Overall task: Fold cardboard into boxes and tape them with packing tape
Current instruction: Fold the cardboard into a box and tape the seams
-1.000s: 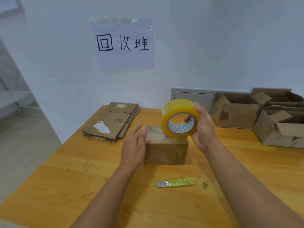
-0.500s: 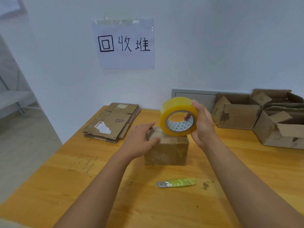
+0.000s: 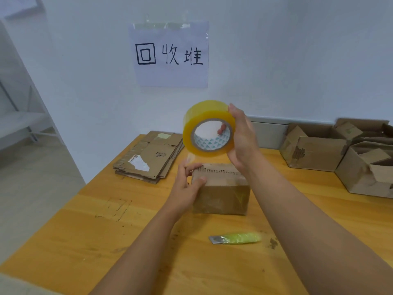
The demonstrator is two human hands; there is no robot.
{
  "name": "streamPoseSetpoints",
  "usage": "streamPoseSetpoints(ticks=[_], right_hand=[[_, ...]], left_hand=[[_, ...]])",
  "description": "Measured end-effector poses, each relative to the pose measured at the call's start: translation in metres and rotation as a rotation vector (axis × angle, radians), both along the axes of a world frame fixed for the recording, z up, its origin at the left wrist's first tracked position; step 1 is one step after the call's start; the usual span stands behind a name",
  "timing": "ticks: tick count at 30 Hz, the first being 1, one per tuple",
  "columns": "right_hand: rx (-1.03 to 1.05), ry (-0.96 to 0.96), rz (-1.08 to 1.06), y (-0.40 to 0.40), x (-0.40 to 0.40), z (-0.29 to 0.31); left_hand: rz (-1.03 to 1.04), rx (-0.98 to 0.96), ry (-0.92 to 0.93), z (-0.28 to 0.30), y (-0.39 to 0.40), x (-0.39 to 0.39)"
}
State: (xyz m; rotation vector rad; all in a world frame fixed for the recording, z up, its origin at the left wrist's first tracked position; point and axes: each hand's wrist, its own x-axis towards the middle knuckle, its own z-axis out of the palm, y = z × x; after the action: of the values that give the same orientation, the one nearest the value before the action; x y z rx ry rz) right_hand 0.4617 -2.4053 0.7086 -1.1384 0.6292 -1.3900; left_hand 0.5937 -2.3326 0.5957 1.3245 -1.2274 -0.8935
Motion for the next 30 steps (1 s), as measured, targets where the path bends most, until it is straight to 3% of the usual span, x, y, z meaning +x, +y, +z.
streamPoseSetpoints(ticks=[8, 17, 25, 30], right_hand=[[-0.021, 0.033, 0.029, -0.002, 0.023, 0.004], [0.119, -0.018, -0.086, -0.002, -0.009, -0.039], [0.109, -0.049, -0.076, 0.002, -0.019, -0.052], [0.125, -0.024, -0.084, 0.001, -0.021, -0.054]], left_hand=[[0.062, -0.002, 0.115, -0.006, -0.001, -0.005], [0.112, 0.029, 0.193, -0.008, -0.001, -0.001], [0.098, -0.03, 0.208, -0.007, 0.0, -0.002], [0.188, -0.022, 0.372, 0.002, -0.002, 0.0]])
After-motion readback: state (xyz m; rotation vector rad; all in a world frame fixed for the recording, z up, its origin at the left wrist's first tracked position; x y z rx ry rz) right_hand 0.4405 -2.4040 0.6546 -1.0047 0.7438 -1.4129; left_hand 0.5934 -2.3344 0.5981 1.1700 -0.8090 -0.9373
